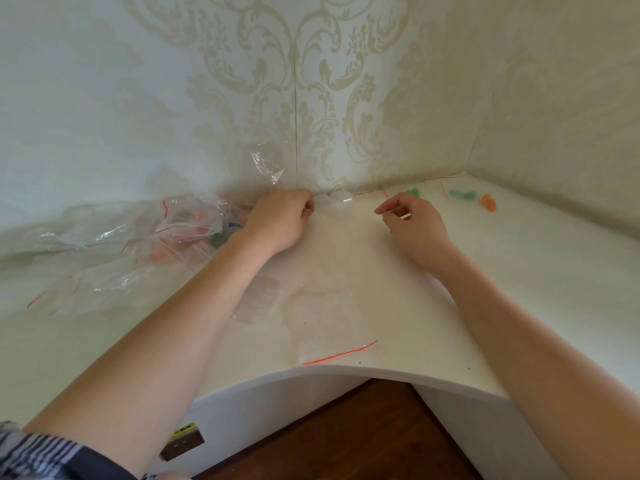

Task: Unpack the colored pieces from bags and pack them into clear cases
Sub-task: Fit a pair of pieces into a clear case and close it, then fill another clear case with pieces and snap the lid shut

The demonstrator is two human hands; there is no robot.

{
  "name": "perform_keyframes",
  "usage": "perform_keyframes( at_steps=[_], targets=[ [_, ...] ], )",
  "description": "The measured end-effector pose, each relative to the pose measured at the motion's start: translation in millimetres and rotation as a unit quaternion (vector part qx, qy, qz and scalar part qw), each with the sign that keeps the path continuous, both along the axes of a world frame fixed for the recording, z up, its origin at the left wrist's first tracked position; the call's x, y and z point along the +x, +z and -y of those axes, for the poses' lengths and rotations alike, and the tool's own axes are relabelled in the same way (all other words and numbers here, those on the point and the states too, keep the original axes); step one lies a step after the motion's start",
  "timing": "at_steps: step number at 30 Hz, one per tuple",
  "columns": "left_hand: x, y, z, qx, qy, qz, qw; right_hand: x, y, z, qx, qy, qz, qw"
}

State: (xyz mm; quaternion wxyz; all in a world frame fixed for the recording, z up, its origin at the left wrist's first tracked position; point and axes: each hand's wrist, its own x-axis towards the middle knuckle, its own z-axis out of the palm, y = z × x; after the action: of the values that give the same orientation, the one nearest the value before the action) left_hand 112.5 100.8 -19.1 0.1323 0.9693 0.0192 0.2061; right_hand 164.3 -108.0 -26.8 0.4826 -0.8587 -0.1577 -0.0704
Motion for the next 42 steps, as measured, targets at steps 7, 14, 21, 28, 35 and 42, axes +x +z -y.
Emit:
perform_keyframes(
  at_steps=[7,14,21,28,35,42],
  targets=[
    [3,3,23,0.051,-0.040,-0.008,0.998,4,0,8,0.002,-0.028,0.008,1.000],
    [12,-13,33,0.075,-0.050,-0.068,0.994,8,-2,9,0.000,-0.036,0.014,0.999],
    [5,-10,37,-0.025,-0.065,-0.029,0.997,13,-5,12,-0.023,-0.064,0.053,0.996],
    [1,-11,48,-0.104,-0.131,-0.029,0.985,38,0,28,-0.343,-0.114,0.144,0.921],
    [-2,-8,55,-0.228,-0.198,-0.068,0.951,66,3,32,-0.396,-0.066,0.063,0.914],
    [-3,-5,56,-0.302,-0.235,-0.161,0.910,55,-2,33,-0.328,-0.064,0.132,0.933]
  ],
)
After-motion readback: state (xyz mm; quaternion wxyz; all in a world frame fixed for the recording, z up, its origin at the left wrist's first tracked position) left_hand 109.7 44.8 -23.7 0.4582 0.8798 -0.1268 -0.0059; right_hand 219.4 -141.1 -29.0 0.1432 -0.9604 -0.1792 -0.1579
